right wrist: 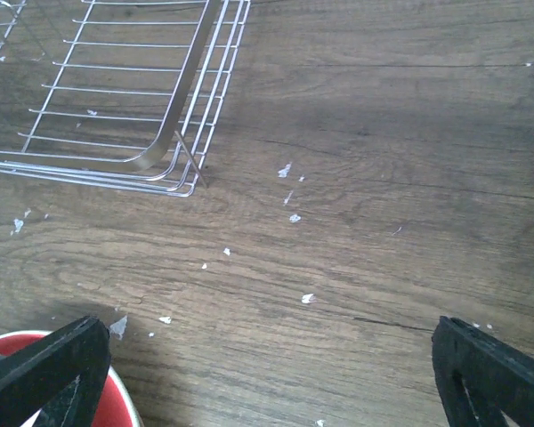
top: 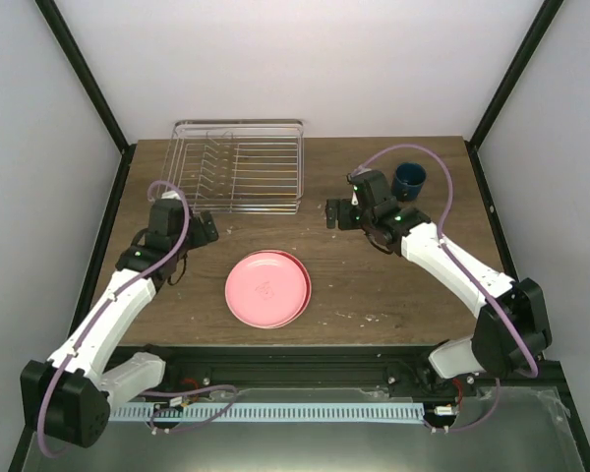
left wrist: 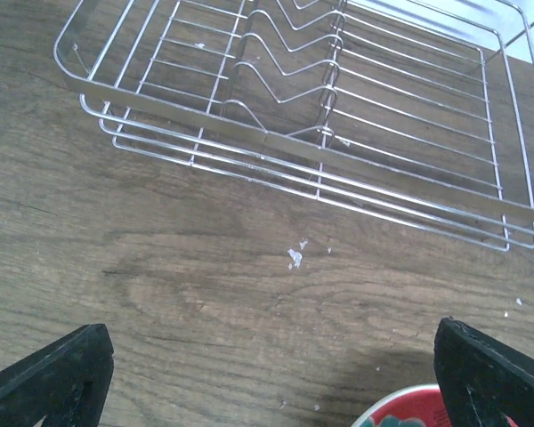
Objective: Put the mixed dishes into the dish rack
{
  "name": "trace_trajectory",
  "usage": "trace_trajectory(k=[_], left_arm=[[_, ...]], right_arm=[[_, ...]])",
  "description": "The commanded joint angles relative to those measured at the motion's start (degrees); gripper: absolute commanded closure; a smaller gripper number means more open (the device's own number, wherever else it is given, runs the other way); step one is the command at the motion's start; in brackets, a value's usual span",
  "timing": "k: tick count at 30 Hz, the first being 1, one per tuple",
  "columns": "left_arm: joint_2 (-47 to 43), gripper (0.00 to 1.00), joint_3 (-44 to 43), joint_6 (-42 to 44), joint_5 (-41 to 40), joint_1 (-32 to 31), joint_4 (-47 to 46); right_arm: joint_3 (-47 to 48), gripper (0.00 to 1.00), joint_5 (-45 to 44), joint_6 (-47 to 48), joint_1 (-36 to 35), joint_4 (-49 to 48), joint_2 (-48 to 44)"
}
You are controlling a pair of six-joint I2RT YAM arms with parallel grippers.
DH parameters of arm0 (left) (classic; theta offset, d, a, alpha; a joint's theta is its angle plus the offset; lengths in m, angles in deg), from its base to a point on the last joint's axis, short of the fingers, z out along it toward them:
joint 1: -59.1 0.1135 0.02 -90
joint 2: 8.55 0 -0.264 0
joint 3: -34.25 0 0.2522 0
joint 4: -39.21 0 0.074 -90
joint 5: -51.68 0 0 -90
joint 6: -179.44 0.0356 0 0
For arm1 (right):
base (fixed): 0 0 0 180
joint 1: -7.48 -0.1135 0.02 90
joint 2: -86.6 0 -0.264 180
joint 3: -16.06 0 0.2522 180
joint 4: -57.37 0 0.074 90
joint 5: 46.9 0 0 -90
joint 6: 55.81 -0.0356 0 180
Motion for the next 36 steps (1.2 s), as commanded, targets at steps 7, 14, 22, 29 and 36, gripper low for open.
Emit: trace_trajectory(k=[7, 14, 22, 29, 36], left_arm=[[-6.4, 0.0, 3.3, 2.2, 2.8, -0.3, -1.4], [-6.1, 0.0, 3.9, 5.9, 9.6, -0.3, -2.1], [-3.4, 0.0, 2.8, 5.4, 10.6, -0.5, 4.1], [-5.7, 0.0, 8.2, 4.2, 13.6, -1.4, 3.1], [-4.1, 0.0, 7.1, 3.1, 11.5, -5.8, 2.2]], right_arm=[[-1.2, 0.0, 1.4, -0.3, 0.0, -1.0, -2.9], [-1.3, 0.0, 1.4, -0.1, 0.0, -0.9, -2.8], [-2.3, 0.0, -5.1, -1.5, 0.0, 0.0, -6.3], [-2.6, 0.03, -8.0, -3.1, 3.9, 3.1, -7.3], [-3.7, 0.06, -4.4, -1.2, 15.2, 3.0, -4.8]])
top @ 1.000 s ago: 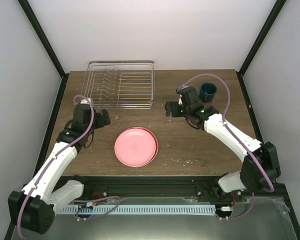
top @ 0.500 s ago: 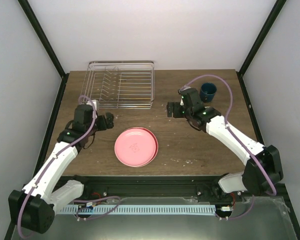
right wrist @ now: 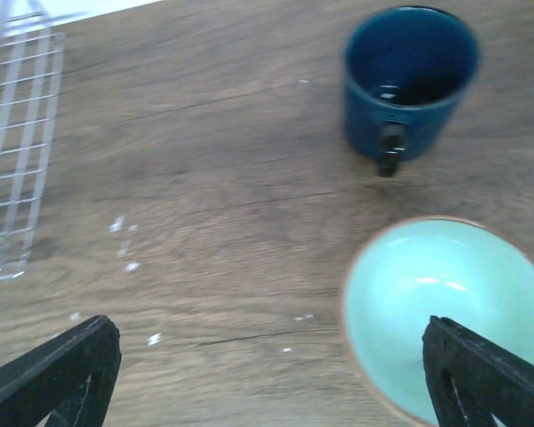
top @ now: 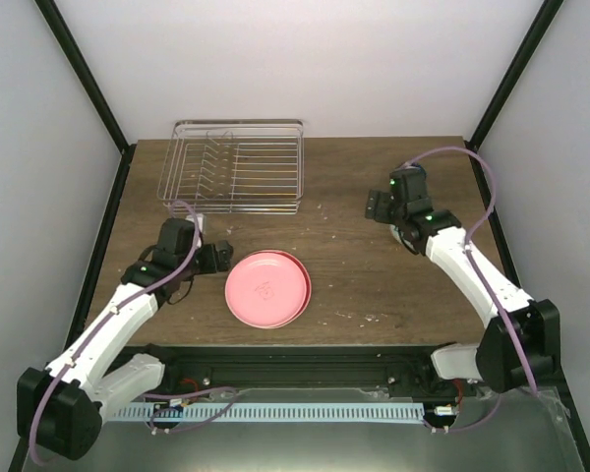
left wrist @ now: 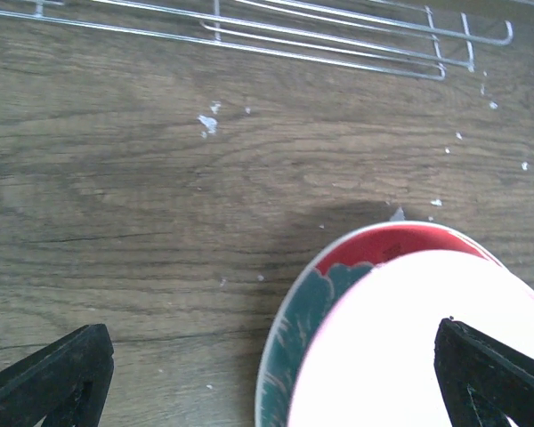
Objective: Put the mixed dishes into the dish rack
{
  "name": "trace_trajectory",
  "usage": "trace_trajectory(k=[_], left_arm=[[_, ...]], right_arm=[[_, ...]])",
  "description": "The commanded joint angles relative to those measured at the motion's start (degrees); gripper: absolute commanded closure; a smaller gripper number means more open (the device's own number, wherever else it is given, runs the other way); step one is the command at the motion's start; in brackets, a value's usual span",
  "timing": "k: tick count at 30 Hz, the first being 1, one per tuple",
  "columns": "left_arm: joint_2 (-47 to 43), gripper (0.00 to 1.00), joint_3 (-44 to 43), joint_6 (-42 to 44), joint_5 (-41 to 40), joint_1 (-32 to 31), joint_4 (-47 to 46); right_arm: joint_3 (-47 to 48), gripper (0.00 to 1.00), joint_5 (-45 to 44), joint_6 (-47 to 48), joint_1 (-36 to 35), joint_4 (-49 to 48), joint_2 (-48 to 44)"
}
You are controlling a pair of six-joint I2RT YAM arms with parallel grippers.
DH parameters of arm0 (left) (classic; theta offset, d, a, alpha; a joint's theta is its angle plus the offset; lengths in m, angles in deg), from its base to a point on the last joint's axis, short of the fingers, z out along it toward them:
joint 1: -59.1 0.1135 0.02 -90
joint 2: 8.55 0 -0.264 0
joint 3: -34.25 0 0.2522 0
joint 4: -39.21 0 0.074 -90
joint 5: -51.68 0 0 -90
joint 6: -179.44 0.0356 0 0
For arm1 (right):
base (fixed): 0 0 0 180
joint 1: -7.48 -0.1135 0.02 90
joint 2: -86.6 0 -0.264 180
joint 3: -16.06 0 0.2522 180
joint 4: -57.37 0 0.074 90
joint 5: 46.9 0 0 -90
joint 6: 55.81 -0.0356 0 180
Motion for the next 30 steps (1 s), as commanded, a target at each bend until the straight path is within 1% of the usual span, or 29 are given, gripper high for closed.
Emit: trace_trajectory(k=[1, 3, 6, 10, 15, 21, 26, 30], left_arm=[[0.9, 0.0, -1.2, -1.3, -1.7, -3.2, -1.3], [1.5, 0.0, -1.7, -1.7, -2.2, -4.6, -2.3], [2.6, 0.0, -2.6, -2.2, -2.9, -6.8, -3.6], [5.4, 0.0, -3.9, -2.8, -3.4, -9.3, -4.7], [8.8, 0.0, -4.0, -3.5, -3.5, -11.6, -7.6], [13.6, 0.0, -6.0, -3.0, -3.4, -12.5, -8.5], [14.8, 0.0, -6.5, -3.1, -3.0, -12.6, -9.4], [15.3, 0.0, -7.3, -2.9, -3.3, -12.7, -9.2]], right_arm=[[-0.5, 0.07, 0.8, 1.0, 5.6, 0.8, 0.9], [-0.5, 0.08, 0.0, 2.4, 6.6, -0.1, 0.9], [1.0, 0.13, -1.7, 4.1, 9.2, -0.6, 2.5], [2.3, 0.14, -2.1, 4.9, 11.4, 1.1, 5.7], [-2.2, 0.15, -2.9, 1.7, 13.4, 1.7, 5.7], [-6.6, 0.19, -3.3, 1.1, 17.9, 0.0, 4.4], [-9.0, 0.24, -2.4, 1.3, 21.6, -2.2, 5.3], [-10.7, 0.27, -0.8, 1.7, 22.5, -4.8, 7.1]])
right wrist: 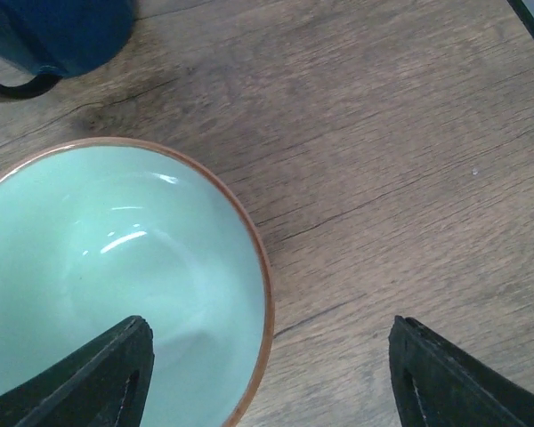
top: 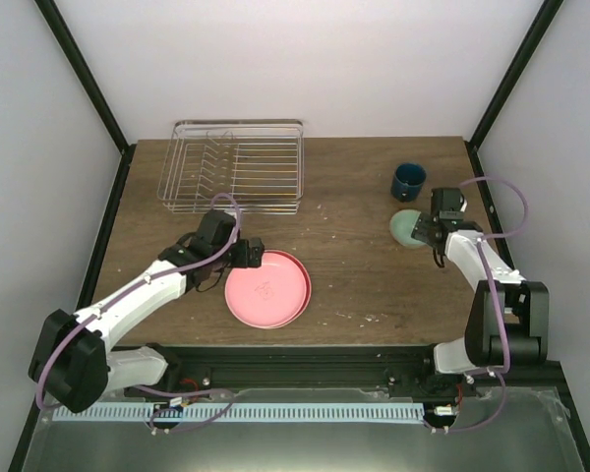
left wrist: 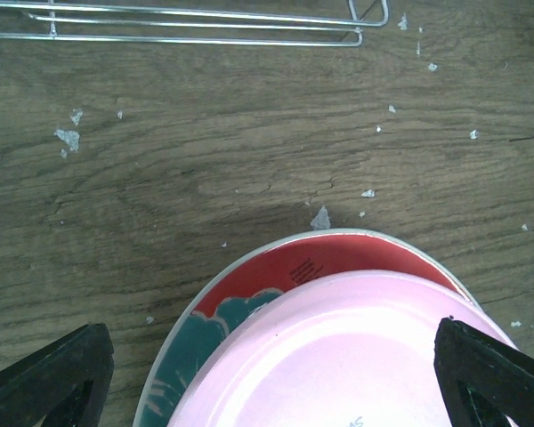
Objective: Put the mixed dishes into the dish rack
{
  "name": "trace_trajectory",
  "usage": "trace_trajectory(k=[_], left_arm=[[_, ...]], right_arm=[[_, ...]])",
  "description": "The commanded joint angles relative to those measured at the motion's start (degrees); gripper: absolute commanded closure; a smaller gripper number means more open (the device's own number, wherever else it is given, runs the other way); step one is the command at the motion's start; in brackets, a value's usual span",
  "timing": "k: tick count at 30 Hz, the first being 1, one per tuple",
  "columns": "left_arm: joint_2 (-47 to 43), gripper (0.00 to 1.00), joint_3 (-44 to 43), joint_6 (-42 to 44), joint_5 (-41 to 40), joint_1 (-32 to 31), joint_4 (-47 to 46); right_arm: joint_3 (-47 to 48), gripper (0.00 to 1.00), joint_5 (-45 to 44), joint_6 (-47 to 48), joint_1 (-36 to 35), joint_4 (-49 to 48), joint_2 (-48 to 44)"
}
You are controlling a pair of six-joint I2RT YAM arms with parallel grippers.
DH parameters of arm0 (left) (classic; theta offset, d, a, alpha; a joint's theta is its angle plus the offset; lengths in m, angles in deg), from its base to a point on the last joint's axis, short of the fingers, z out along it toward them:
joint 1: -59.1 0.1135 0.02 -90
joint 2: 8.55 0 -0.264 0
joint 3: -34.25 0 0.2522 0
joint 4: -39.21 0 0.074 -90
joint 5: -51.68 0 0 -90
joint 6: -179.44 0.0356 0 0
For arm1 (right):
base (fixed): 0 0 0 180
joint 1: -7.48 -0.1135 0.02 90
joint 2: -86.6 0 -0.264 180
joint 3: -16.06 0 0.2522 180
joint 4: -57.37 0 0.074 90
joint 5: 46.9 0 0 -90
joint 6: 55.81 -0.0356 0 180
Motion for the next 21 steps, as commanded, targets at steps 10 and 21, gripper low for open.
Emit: trace_trajectory(k=[10, 21], left_arm=[[1.8, 0.0, -3.7, 0.0, -1.4, -0.5, -0.1], [1.6, 0.0, -5.4, 0.2, -2.6, -1.0, 1.8]], right_arm=[[-4.5, 0.43, 5.8, 0.7, 1.8, -9.9, 7.1], [-5.5, 0.93, 8.9, 2.0, 1.8, -12.8, 7.8]])
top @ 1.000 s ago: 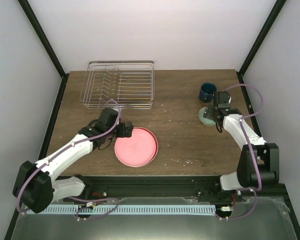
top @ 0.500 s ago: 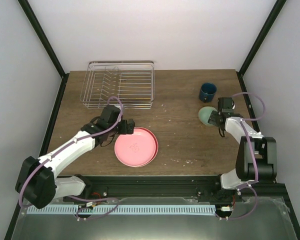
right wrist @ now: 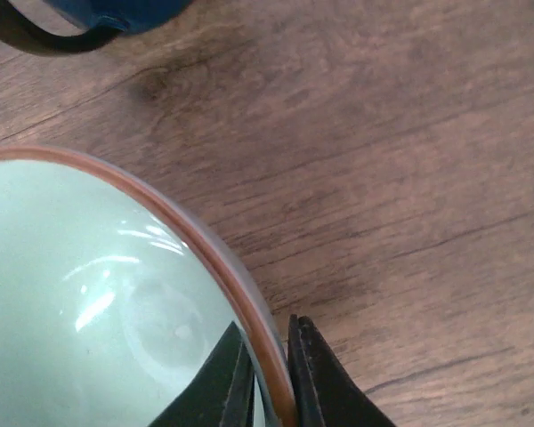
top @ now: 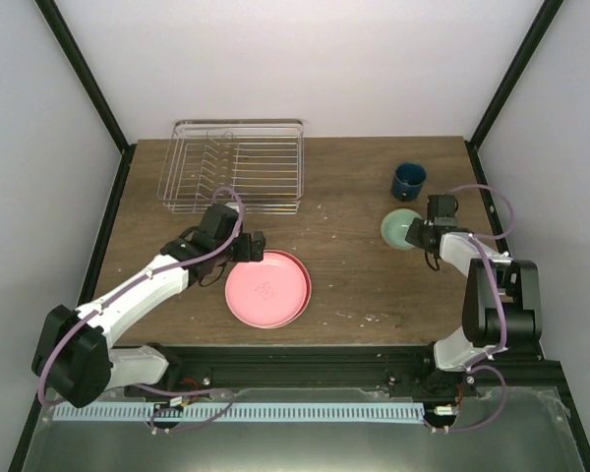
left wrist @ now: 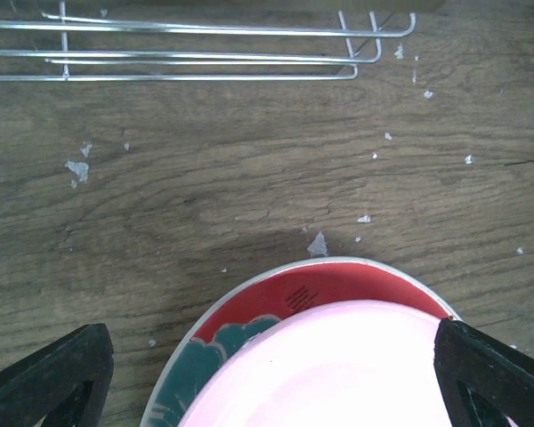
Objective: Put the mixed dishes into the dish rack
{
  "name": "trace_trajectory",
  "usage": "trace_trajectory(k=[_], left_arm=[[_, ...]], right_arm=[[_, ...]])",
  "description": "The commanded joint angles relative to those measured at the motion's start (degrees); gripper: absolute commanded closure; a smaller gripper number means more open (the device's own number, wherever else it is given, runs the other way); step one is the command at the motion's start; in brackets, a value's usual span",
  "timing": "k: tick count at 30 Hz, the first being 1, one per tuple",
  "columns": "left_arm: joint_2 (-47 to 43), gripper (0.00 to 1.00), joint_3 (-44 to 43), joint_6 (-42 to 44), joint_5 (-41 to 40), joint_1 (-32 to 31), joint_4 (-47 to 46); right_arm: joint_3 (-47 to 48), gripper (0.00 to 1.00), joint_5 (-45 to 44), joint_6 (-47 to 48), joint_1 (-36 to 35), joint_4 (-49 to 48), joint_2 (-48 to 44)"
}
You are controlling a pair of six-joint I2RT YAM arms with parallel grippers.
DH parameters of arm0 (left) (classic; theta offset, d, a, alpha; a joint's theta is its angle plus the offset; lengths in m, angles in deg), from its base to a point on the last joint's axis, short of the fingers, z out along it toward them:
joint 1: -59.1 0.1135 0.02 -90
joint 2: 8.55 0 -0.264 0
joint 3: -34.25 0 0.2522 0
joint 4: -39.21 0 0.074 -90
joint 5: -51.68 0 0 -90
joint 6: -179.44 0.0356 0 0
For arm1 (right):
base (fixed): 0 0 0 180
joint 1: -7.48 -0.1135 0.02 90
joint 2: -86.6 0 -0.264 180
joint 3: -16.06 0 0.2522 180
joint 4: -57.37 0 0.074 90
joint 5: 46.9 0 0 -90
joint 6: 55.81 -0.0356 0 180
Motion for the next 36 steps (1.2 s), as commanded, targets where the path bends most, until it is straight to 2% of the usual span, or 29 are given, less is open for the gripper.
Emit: trace_trajectory(k=[1, 4, 8, 16, 20, 32, 36], left_arm=[[-0.2, 0.0, -2.2, 0.3, -0.8, -0.8, 0.8], [-0.4, 0.0, -2.5, 1.6, -1.9, -2.7, 0.3], [-0.8, 0.0, -2.8, 6.1, -7.8, -9.9, -2.6], [4.4, 0.0, -6.4, 18.0, -16.4, -20.7, -5.4], [6.4, 0.0, -7.9, 18.3, -17.7, -21.2, -4.1], [4.8, 0.0, -7.1, 18.5, -18.4, -21.2, -3.6], [4.5, 0.0, -7.0, 18.8, -19.1, -21.2, -3.3]], right_arm=[[-0.4, 0.95, 0.1, 1.7, 0.4, 0.2, 0.0], [-0.5, 0.99, 1.6, 1.9, 0.4, 0.0, -0.9], [-0.4, 0.99, 3.7, 2.0, 0.4, 0.1, -2.3], [1.4, 0.99, 5.6, 3.4, -1.0, 3.9, -7.1], [2.5, 0.99, 5.6, 3.6, -1.1, 5.7, -8.6], [2.5, 0.99, 8.0, 3.6, -1.6, 5.1, -6.8], [3.0, 0.99, 11.2, 3.6, -2.5, 4.7, -6.5]])
